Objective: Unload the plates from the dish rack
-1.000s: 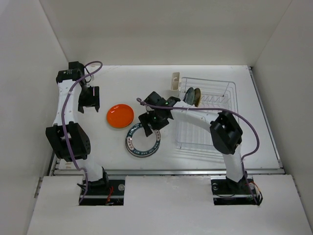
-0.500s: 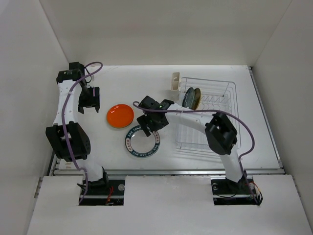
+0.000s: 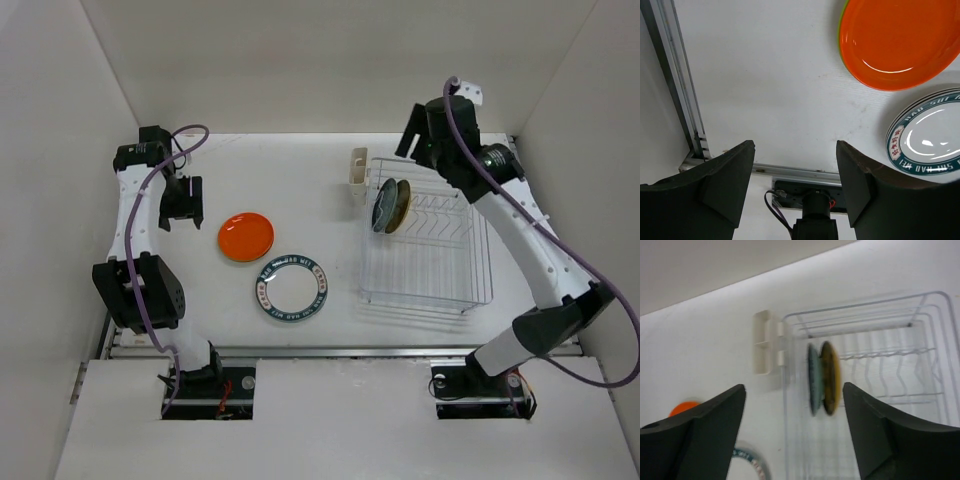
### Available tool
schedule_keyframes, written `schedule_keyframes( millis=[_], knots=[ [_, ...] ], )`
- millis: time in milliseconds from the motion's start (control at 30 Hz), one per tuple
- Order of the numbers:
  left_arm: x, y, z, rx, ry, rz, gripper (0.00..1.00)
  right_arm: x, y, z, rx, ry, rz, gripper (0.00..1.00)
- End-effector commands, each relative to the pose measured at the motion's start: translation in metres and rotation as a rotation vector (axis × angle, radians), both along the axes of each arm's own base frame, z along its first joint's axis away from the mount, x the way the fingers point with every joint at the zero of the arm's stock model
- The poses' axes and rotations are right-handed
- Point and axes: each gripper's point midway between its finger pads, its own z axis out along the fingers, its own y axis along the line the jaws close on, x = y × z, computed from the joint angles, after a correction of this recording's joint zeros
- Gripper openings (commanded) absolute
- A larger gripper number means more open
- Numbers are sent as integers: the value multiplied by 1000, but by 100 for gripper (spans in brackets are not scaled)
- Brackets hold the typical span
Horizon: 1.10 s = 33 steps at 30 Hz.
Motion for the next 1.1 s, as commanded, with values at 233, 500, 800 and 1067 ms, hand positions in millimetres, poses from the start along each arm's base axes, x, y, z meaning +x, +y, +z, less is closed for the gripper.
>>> schedule_keyframes(
  millis=[233,500,800,1067],
  knots=[
    [-11,3,11,16,-21,12,63,25,-33,-136,-48,289,-96,64],
    [-12,3,8,15,-12,12,63,33,-46,-184,-110,373,-158,51],
    [-11,3,11,16,-21,12,63,42,-46,-218,-164,440,-166,29],
    [-9,4,22,22,-42,3,63,31,-69,-137,-266,305,-219,0]
  ],
)
